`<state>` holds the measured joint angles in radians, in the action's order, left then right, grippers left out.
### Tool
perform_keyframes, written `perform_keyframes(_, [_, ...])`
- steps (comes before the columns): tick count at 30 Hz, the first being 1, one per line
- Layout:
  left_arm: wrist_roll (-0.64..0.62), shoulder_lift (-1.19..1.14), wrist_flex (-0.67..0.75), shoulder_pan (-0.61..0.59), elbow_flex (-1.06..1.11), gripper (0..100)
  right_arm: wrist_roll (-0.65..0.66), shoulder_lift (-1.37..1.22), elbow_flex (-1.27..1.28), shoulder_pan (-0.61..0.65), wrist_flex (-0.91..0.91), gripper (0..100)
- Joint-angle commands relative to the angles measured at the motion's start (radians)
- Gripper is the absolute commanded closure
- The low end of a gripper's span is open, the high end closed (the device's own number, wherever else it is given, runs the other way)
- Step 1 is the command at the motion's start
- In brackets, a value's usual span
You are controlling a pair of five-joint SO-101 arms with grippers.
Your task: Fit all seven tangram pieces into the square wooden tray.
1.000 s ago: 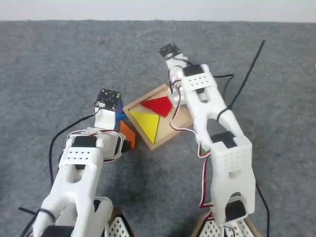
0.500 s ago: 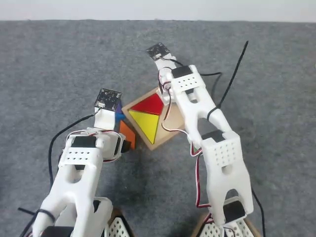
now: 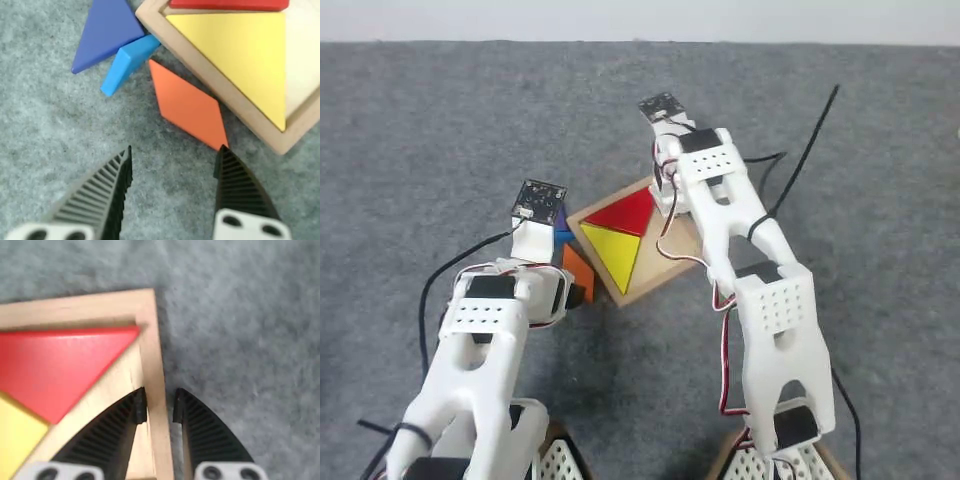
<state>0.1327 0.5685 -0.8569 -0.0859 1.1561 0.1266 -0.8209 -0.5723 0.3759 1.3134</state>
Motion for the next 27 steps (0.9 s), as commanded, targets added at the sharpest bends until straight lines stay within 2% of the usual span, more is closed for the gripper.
perform_keyframes(1, [0.006, 0.041, 0.023, 0.003, -0.002, 74, -0.018, 0.004, -0.031, -0.042, 0.059, 85.8])
perform_keyframes(5, [0.006, 0.04, 0.023, 0.005, -0.002, 74, -0.02, 0.002, -0.026, -0.056, 0.07, 80.0])
perform_keyframes(10, [0.005, 0.038, 0.023, 0.005, -0.002, 74, -0.091, 0.002, -0.014, -0.131, 0.107, 87.1])
perform_keyframes(18, [0.005, 0.038, 0.023, 0.005, -0.002, 74, -0.098, 0.004, -0.009, -0.236, 0.151, 88.1])
perform_keyframes(20, [0.005, 0.037, 0.025, 0.005, -0.002, 74, -0.098, 0.015, 0.012, -0.231, 0.145, 88.8])
perform_keyframes(24, [0.005, 0.035, 0.025, 0.005, -0.002, 74, -0.1, 0.056, 0.028, -0.182, 0.15, 96.9])
perform_keyframes(27, [0.005, 0.035, 0.025, 0.005, -0.002, 74, -0.118, 0.131, 0.1, -0.168, 0.14, 97.2])
